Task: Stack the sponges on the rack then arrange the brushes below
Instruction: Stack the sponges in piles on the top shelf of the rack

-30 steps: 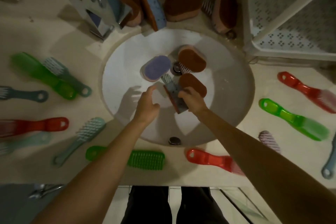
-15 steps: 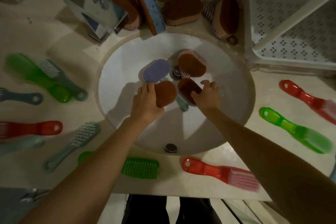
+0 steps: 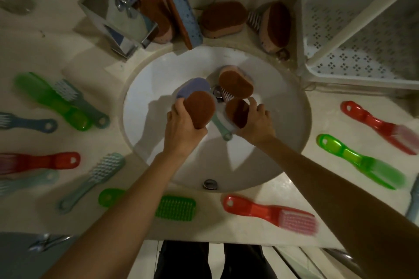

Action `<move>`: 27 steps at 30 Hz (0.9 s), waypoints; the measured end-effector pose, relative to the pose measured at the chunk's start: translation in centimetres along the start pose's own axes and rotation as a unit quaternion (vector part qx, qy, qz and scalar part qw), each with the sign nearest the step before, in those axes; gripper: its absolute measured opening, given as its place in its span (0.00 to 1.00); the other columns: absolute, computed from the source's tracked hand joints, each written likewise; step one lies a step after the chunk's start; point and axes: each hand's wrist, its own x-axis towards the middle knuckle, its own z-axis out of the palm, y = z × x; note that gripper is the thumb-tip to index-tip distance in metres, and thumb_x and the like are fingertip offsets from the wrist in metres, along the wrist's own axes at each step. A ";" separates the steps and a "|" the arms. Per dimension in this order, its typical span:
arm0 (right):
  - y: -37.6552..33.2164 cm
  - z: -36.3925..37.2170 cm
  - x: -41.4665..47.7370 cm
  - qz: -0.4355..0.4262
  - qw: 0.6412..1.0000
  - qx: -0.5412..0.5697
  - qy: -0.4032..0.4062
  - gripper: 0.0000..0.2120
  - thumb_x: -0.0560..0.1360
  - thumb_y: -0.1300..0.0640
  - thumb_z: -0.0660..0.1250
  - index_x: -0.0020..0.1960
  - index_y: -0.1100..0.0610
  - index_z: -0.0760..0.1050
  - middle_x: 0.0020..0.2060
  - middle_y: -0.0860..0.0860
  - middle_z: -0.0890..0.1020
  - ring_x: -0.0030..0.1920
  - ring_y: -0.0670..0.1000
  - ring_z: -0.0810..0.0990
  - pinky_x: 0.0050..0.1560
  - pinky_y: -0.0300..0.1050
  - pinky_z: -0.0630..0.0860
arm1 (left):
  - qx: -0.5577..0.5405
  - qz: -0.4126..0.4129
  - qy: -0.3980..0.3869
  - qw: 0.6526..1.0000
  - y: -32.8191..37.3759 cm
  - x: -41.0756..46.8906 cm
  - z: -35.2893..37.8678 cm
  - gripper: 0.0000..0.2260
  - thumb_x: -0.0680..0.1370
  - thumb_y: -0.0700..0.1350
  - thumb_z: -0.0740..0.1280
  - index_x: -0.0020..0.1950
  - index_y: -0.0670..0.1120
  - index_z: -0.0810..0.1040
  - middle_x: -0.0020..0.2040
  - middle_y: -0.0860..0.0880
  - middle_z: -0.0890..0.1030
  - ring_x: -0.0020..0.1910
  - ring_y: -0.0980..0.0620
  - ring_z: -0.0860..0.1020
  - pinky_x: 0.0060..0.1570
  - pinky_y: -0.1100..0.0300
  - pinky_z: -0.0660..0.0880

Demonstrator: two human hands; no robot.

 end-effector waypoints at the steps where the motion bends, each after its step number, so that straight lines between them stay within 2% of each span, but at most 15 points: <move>1: -0.1 -0.9 -0.5 -0.002 1.000 0.005 0.001 0.44 0.67 0.51 0.74 0.74 0.56 0.52 0.63 0.60 0.66 0.64 0.62 0.66 0.66 0.55 0.66 | -0.002 -0.002 -0.003 1.000 0.4 -0.2 -0.5 0.36 0.67 0.43 0.74 0.70 0.42 0.58 0.66 0.41 0.68 0.64 0.40 0.68 0.56 0.48 0.72; 7: -2.6 -8.6 -5.6 -0.070 0.991 0.024 0.115 0.37 0.67 0.54 0.71 0.72 0.58 0.59 0.62 0.61 0.67 0.61 0.64 0.68 0.60 0.52 0.65 | -0.012 0.033 0.043 0.998 5.0 -1.6 -4.8 0.35 0.67 0.42 0.74 0.69 0.44 0.61 0.66 0.41 0.67 0.66 0.41 0.66 0.62 0.48 0.68; 9: -3.5 -11.7 -8.0 -0.093 0.983 0.022 0.158 0.37 0.67 0.50 0.68 0.72 0.58 0.59 0.63 0.60 0.68 0.62 0.63 0.68 0.62 0.52 0.65 | -0.027 0.061 0.074 0.995 7.1 -2.3 -6.5 0.35 0.67 0.43 0.75 0.70 0.46 0.62 0.67 0.43 0.66 0.66 0.43 0.66 0.63 0.49 0.67; 12: -3.9 -15.5 -11.2 -0.122 0.963 0.031 0.239 0.40 0.62 0.42 0.57 0.71 0.57 0.62 0.59 0.59 0.70 0.60 0.62 0.69 0.64 0.54 0.64 | -0.048 0.112 0.129 0.984 10.3 -3.8 -9.3 0.35 0.67 0.41 0.73 0.71 0.46 0.62 0.68 0.43 0.66 0.67 0.42 0.64 0.64 0.48 0.66; 15: -3.6 -18.8 -13.4 -0.122 0.942 0.031 0.312 0.36 0.63 0.53 0.66 0.70 0.58 0.64 0.58 0.60 0.71 0.59 0.63 0.71 0.63 0.53 0.65 | -0.060 0.150 0.182 0.970 13.6 -5.3 -11.7 0.34 0.68 0.40 0.72 0.71 0.46 0.62 0.67 0.42 0.66 0.68 0.41 0.63 0.66 0.47 0.65; 19: -3.0 -23.5 -16.0 -0.147 0.897 0.040 0.415 0.37 0.62 0.47 0.59 0.69 0.59 0.66 0.57 0.60 0.72 0.57 0.61 0.71 0.61 0.55 0.68 | -0.085 0.216 0.221 0.947 19.1 -7.5 -14.3 0.35 0.69 0.41 0.71 0.73 0.49 0.60 0.68 0.45 0.65 0.68 0.45 0.63 0.66 0.47 0.64; 23: -2.1 -28.1 -17.8 -0.164 0.861 0.049 0.479 0.37 0.62 0.57 0.67 0.70 0.58 0.64 0.61 0.60 0.70 0.60 0.61 0.69 0.62 0.56 0.68 | -0.097 0.295 0.252 0.917 24.3 -9.1 -16.1 0.36 0.69 0.42 0.72 0.73 0.49 0.59 0.69 0.46 0.65 0.68 0.47 0.63 0.65 0.52 0.63; 27: -0.4 -32.1 -18.6 -0.169 0.851 0.062 0.493 0.38 0.65 0.61 0.71 0.72 0.56 0.60 0.65 0.58 0.66 0.65 0.60 0.66 0.65 0.57 0.68 | -0.088 0.338 0.251 0.903 28.6 -9.7 -17.4 0.37 0.70 0.43 0.72 0.73 0.48 0.57 0.69 0.46 0.65 0.69 0.47 0.63 0.65 0.54 0.65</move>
